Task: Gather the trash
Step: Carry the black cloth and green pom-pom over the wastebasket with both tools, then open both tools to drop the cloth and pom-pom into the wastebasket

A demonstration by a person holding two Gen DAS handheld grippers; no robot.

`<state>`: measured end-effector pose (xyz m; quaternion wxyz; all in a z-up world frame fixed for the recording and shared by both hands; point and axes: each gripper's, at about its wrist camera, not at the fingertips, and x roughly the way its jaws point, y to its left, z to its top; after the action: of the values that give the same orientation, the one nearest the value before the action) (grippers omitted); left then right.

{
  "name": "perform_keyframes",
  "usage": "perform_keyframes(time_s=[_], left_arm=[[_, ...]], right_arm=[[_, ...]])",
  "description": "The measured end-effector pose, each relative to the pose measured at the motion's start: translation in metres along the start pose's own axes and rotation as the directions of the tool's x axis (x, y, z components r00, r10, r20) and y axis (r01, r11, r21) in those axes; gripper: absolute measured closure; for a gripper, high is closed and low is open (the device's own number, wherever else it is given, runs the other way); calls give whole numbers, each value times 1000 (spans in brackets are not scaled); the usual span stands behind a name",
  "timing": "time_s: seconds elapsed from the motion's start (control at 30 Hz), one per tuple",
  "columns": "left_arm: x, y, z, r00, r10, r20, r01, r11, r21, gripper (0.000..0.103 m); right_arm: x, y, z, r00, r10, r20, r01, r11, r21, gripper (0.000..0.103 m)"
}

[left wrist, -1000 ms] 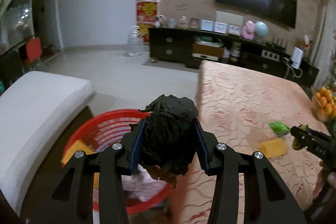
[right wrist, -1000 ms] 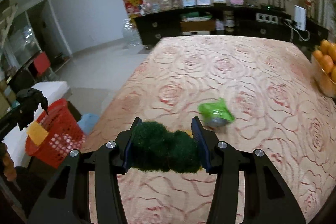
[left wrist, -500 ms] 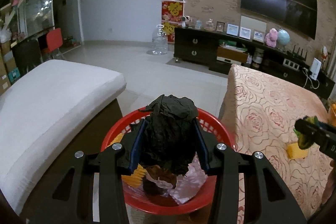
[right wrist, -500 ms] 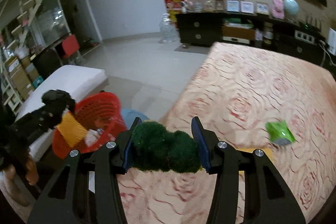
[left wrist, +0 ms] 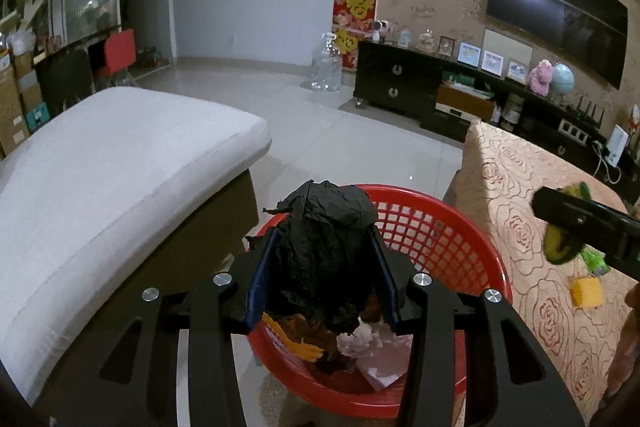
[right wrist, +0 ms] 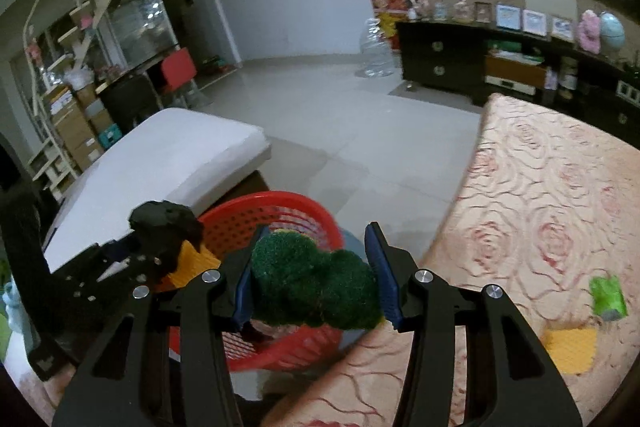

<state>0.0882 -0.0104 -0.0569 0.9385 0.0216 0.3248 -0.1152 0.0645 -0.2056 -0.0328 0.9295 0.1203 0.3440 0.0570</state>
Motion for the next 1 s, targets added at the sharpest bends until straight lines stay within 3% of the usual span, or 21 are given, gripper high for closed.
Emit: perform_keyframes(time_s=[0.5,0.73,0.87,1.0], left_arm=[[21,-13,-7,996,-21,-84,25,999,46,56],[22,-16,-8,995,-35,-89,40,998,57,44],[20,-15,-7,995,-50,-87,54,998,41,31],[19,-12,-6,994,-69,-83,70,997,10,24]], right_arm=[[45,17,12,991,99,-93,-95,994,49,53],[43,16,15,989,122,-83,-115,990,84,36],[34,12,17,989,128,-69,-121,988,93,35],[21,7,17,994,104,-44,-101,992,80,35]])
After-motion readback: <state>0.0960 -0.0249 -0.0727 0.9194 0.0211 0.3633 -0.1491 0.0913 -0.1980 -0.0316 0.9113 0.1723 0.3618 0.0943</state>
